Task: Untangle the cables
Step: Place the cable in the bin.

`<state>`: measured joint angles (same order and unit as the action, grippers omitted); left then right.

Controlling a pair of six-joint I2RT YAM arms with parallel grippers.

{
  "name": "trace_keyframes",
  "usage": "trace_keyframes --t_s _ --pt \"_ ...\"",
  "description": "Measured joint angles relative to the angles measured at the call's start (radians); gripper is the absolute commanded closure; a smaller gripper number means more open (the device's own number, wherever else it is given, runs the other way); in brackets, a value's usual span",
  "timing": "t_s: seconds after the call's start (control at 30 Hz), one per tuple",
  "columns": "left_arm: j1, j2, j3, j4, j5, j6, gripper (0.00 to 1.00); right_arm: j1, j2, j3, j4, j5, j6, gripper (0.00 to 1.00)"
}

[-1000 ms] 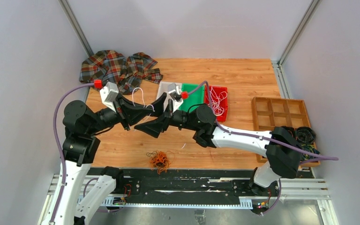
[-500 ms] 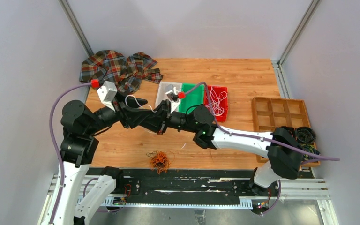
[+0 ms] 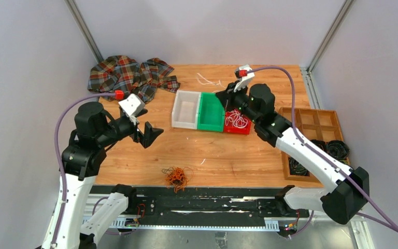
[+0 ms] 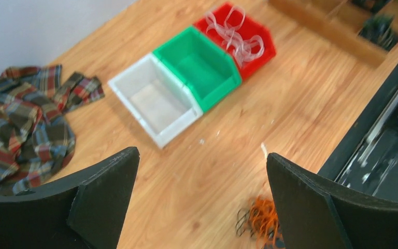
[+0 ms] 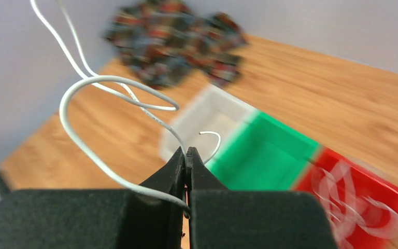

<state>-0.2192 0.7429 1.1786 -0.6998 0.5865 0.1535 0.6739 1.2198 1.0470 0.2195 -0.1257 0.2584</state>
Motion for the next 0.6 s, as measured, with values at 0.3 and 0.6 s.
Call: trace_keyframes --t_s 0.3,0.6 --pt "0.000 0.031 -0.029 -0.206 -0.114 0.288 0.02 -0.181 0.192 0.158 -0.447 0.323 -0.104 1.00" --pt "0.000 0.016 -0.032 -0.235 -0.115 0.348 0.02 -0.199 0.312 0.177 -0.647 0.424 -0.096 0.99"
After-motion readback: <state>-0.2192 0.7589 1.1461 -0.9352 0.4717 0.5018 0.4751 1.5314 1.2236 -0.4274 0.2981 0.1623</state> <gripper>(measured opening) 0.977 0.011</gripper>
